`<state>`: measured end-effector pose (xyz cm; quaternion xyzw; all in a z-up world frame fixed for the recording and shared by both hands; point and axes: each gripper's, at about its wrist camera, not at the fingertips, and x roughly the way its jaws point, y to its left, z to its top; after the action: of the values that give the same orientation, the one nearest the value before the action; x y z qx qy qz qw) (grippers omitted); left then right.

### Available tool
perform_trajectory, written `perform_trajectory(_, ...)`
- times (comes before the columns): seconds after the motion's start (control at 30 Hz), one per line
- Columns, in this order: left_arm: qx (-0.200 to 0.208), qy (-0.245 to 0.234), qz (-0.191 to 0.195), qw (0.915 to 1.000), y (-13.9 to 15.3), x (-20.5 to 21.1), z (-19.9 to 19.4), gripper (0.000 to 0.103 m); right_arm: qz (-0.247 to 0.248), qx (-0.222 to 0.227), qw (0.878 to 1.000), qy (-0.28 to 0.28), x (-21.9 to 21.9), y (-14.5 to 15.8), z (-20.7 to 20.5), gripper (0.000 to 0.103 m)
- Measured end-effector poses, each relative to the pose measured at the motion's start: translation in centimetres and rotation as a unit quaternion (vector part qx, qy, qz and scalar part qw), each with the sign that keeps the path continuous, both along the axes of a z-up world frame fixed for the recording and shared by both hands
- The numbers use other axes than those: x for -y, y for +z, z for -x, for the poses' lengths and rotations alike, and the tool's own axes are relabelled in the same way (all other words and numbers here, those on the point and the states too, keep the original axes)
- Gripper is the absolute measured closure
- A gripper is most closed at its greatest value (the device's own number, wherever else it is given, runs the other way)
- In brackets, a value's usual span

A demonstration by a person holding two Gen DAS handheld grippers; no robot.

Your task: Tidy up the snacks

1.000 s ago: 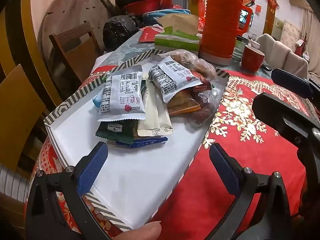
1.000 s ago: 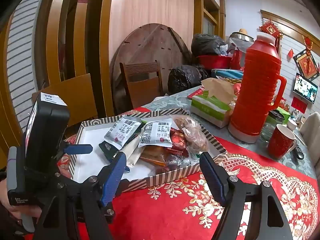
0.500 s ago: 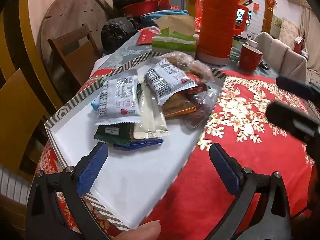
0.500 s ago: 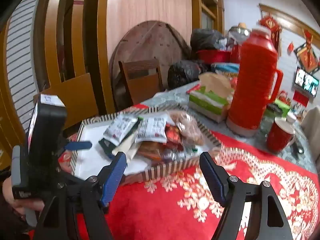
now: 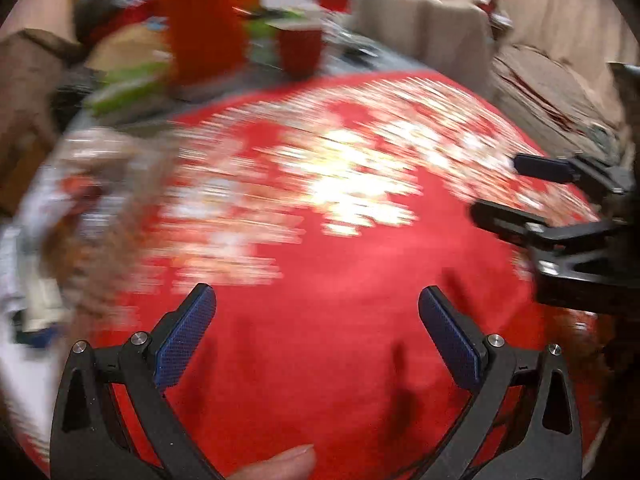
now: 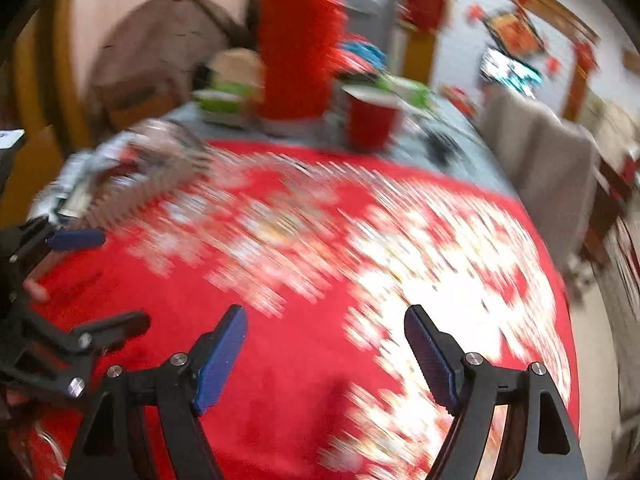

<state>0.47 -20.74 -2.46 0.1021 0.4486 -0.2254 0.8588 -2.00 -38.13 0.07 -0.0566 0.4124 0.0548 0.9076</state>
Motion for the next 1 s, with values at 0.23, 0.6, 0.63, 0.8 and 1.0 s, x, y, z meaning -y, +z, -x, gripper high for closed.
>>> perform_trajectory(0.23, -0.008, -0.032, -0.016, 0.9993, -1.6, 6.0, 2.5, 0.001, -0.027, -0.013, 0.997, -0.064, 4.3, -1.2, 0.4, 0.024)
perform_trajectory(0.6, 0.007, -0.022, -0.005, 0.9997, -1.7, 6.8, 2.8, 0.000, -0.054, -0.031, 0.996, -0.060, 4.8, -1.9, -0.4, 0.024)
perform_trajectory(0.63, 0.007, -0.022, -0.005, 0.9997, -1.7, 6.8, 2.8, 0.000, -0.050, -0.032, 0.996, -0.059, 4.6, -2.0, -0.4, 0.023)
perform_trajectory(0.8, 0.007, -0.022, -0.005, 0.9997, -1.7, 6.7, 2.8, 0.000, -0.040, -0.034, 0.997, -0.053, 4.3, -2.1, -0.5, 0.022)
perform_trajectory(1.0, 0.007, -0.022, -0.005, 0.9997, -1.7, 6.7, 2.8, 0.000, -0.048, -0.034, 0.997, -0.052, 4.5, -2.1, -0.5, 0.021)
